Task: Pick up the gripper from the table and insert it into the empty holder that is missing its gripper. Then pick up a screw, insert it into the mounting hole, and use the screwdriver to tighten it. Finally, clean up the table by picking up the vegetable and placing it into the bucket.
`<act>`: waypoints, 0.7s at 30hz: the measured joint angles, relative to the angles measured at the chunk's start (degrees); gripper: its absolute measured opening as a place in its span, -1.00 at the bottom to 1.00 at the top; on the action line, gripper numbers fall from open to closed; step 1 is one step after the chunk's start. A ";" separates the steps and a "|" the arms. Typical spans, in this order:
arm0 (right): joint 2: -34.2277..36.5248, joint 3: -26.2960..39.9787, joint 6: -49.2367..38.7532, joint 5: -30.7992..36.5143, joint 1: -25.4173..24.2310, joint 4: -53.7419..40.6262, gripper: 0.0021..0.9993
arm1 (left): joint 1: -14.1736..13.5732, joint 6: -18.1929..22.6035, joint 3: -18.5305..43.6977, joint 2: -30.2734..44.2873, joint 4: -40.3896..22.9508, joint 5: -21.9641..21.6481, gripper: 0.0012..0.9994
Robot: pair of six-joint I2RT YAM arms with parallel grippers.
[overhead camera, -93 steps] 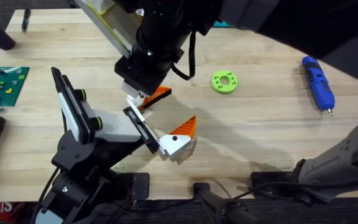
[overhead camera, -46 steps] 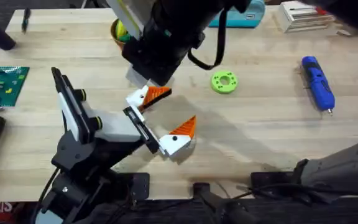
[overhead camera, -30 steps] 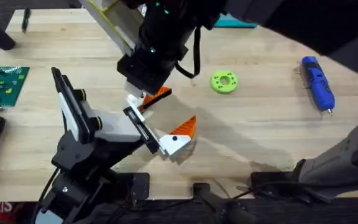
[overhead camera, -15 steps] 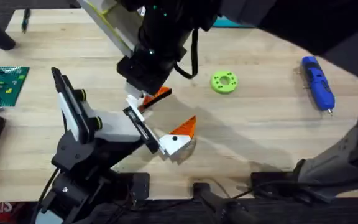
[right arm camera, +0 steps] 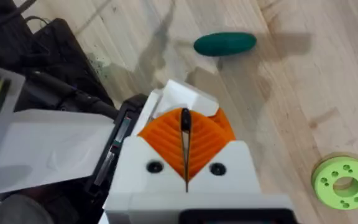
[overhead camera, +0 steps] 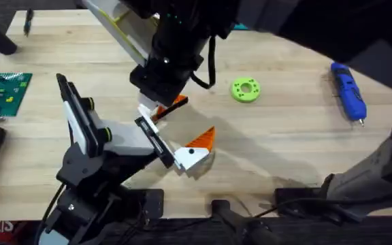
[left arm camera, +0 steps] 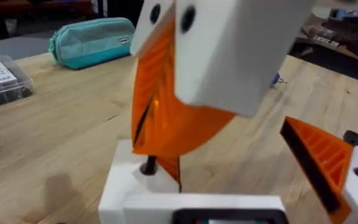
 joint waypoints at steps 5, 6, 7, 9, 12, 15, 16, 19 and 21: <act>-0.01 -1.01 0.00 -0.17 0.00 0.65 -0.99 | 0.00 -0.01 0.00 0.00 0.00 0.00 0.97; -0.01 -1.26 0.00 -0.20 0.00 0.82 -0.99 | 0.00 -0.05 0.00 0.00 -0.04 0.01 0.97; -0.01 -1.51 0.00 -0.22 0.00 0.99 -0.99 | 0.00 -0.08 0.00 0.00 -0.05 0.02 0.97; 0.00 -2.02 0.00 -0.31 0.00 1.23 -0.99 | 0.00 -0.10 0.00 0.00 -0.04 0.01 0.97; -0.02 -2.23 0.00 -0.39 0.00 1.38 -0.99 | 0.00 -0.25 0.00 0.00 -0.07 0.01 0.97; -0.02 -2.24 0.00 -0.39 0.00 1.61 -0.99 | 0.00 -0.26 0.00 0.00 -0.04 -0.03 0.97; -0.02 -2.25 0.00 -0.39 0.00 1.70 -0.99 | 0.00 -0.25 0.00 0.00 -0.06 -0.06 0.97; -0.02 -2.32 0.00 -0.39 0.00 1.88 -0.99 | 0.00 -0.26 0.00 0.00 -0.07 -0.21 0.97; -0.02 -2.34 0.00 -0.39 0.00 1.96 -0.99 | 0.00 -0.26 0.00 0.00 -0.07 -0.30 0.97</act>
